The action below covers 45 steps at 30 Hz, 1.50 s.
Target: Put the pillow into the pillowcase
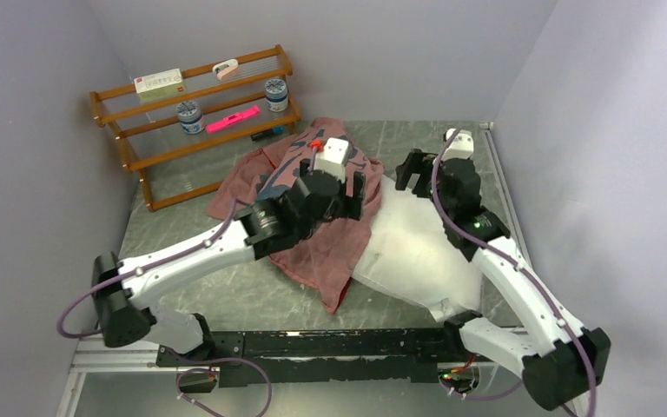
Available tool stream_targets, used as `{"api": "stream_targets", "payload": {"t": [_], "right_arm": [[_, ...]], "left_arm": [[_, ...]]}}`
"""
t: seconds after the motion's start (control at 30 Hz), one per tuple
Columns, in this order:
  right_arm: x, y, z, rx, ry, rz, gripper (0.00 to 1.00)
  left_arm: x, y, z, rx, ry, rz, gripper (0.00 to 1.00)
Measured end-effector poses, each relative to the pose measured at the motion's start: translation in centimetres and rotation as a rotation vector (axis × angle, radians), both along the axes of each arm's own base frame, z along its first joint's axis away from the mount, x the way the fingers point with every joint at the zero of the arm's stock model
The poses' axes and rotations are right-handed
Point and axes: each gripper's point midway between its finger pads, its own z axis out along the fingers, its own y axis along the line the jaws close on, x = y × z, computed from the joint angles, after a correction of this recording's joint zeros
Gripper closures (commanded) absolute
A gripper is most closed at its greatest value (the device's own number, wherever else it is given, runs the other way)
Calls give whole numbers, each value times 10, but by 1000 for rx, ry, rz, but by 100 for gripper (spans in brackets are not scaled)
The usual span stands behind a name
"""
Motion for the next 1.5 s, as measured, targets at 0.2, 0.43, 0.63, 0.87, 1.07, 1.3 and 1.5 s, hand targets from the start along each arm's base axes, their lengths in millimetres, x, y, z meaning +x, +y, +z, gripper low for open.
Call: {"api": "stream_targets", "payload": {"t": [0.2,0.43,0.63,0.87,1.07,1.3,1.5], "right_arm": [[25,-28,-49,86,189,-11,7],[35,-35,-105,178,389,25,15],[27,-16,-150,219,491,121,81],[26,1,-131,294,374,223,100],[9,20,-85,412,199,303,100],[-6,36,-36,547,26,328,100],[-3,36,-25,615,-59,201,100]], "left_arm": [[51,-19,-24,94,-5,23,16],[90,-51,-55,140,22,4,20],[121,-73,-96,171,81,-12,84],[129,-82,-106,134,120,-101,95],[104,-95,-42,-71,77,-220,95],[74,-98,47,-366,19,-339,95],[56,-111,49,-465,64,-415,95]]}}
